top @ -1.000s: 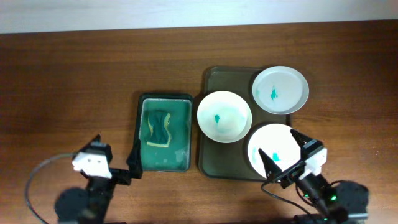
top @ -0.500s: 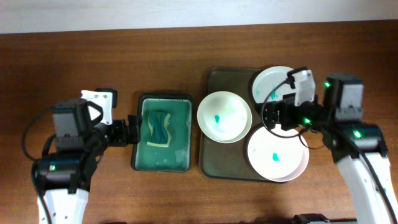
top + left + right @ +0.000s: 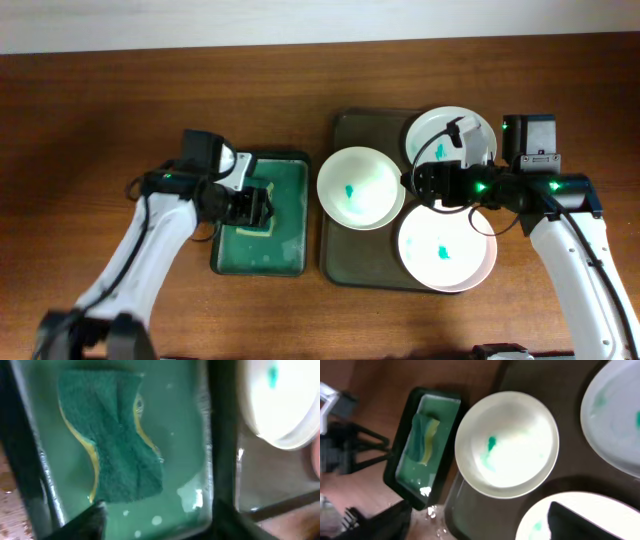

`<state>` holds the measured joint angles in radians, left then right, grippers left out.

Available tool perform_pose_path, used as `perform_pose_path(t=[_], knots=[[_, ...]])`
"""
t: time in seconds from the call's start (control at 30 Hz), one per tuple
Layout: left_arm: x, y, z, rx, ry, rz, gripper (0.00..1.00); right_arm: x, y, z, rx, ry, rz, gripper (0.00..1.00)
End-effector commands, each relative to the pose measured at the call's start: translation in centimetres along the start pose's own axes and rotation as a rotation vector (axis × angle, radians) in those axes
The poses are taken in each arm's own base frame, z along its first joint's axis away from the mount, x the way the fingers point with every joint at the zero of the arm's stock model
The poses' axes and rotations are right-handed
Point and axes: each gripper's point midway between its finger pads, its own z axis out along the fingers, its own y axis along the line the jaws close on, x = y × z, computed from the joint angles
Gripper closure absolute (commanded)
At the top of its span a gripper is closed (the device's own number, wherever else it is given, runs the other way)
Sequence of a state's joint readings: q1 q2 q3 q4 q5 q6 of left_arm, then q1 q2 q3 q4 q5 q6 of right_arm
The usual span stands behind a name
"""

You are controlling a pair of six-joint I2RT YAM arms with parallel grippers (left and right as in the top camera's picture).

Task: Clean dirty plates on tray and stack at the side
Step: 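Grasp the green sponge in the tub with left gripper, plate rim with right, then lift the sponge with the left gripper and move it over the plate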

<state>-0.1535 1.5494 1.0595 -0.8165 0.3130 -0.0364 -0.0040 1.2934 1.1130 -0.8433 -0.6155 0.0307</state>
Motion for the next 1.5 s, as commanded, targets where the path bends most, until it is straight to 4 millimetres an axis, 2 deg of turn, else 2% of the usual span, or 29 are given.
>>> perform_pose_path(t=[0.0, 0.03, 0.2, 0.3, 0.33, 0.37, 0.47, 0.6, 0.63, 0.67, 0.7, 0.77, 0.8, 0.83, 0.9, 1.0, 1.13, 1.27, 1.3, 1.37, 1.4, 1.47], knots=[[-0.1, 1.4, 2.5, -0.052, 0.047, -0.198, 0.59, -0.5, 0.1, -0.3, 0.003, -0.008, 0.002, 0.24], [0.3, 1.7, 3.9, -0.094, 0.078, -0.224, 0.63, -0.5, 0.1, -0.3, 0.003, -0.008, 0.002, 0.26], [2.2, 2.4, 7.0, -0.264, 0.157, -0.222, 0.6, -0.5, 0.1, -0.3, 0.003, -0.008, 0.002, 0.27], [3.0, 2.6, 8.6, -0.316, 0.19, -0.204, 0.7, -0.5, 0.1, -0.3, 0.003, -0.008, 0.002, 0.28], [3.3, 2.6, 9.0, -0.324, 0.205, -0.201, 0.82, -0.5, 0.1, -0.3, 0.003, -0.008, 0.002, 0.29], [3.5, 2.6, 9.2, -0.326, 0.216, -0.198, 1.0, -0.5, 0.1, -0.3, 0.003, -0.007, 0.003, 0.29], [3.9, 2.5, 8.7, -0.332, 0.237, -0.201, 1.0, -0.3, -0.1, -0.3, 0.012, -0.001, 0.007, 0.3], [2.7, 1.5, 6.5, -0.333, 0.254, -0.203, 1.0, 0.0, -0.7, -0.3, 0.05, 0.011, 0.016, 0.3], [2.1, 1.2, 5.7, -0.332, 0.25, -0.203, 0.94, 0.0, -0.8, -0.3, 0.053, 0.012, 0.017, 0.3], [1.3, 0.8, 4.8, -0.327, 0.234, -0.202, 0.6, 0.0, -0.8, -0.3, 0.053, 0.012, 0.016, 0.3], [0.7, 0.6, 4.1, -0.324, 0.218, -0.201, 0.45, 0.0, -0.8, -0.3, 0.053, 0.012, 0.016, 0.3], [-0.8, 0.0, 3.1, -0.309, 0.179, -0.168, 0.21, 0.1, -0.8, -0.3, 0.053, 0.013, 0.017, 0.3], [-0.9, 0.1, 3.1, -0.314, 0.173, -0.164, 0.18, 0.1, -0.8, -0.3, 0.053, 0.014, 0.018, 0.3], [-1.1, 0.7, 3.0, -0.348, 0.16, -0.16, 0.19, 0.2, -0.8, -0.3, 0.053, 0.017, 0.02, 0.29], [-1.4, 1.9, 2.9, -0.414, 0.137, -0.155, 0.28, 0.3, -0.8, -0.3, 0.053, 0.021, 0.023, 0.29], [-2.2, 2.3, 3.8, -0.421, 0.094, -0.153, 0.43, 0.2, -0.8, -0.3, 0.053, 0.02, 0.022, 0.29], [-2.4, 3.0, 5.9, -0.42, 0.051, -0.149, 0.5, 0.3, -0.8, -0.3, 0.053, 0.021, 0.022, 0.29], [-1.0, 4.0, 8.2, -0.436, 0.105, -0.152, 0.53, 0.3, -0.8, -0.3, 0.053, 0.021, 0.022, 0.3], [-0.6, 4.1, 8.6, -0.44, 0.119, -0.153, 0.61, 0.3, -0.8, -0.3, 0.053, 0.021, 0.022, 0.3], [-0.5, 4.3, 8.9, -0.442, 0.13, -0.154, 0.93, 0.3, -0.8, -0.3, 0.053, 0.021, 0.023, 0.31], [-0.6, 4.2, 8.9, -0.44, 0.126, -0.153, 1.0, 0.3, -0.8, -0.3, 0.053, 0.021, 0.023, 0.32], [-1.6, 3.4, 8.3, -0.413, 0.116, -0.155, 1.0, 0.3, -0.8, -0.3, 0.053, 0.022, 0.023, 0.33]])
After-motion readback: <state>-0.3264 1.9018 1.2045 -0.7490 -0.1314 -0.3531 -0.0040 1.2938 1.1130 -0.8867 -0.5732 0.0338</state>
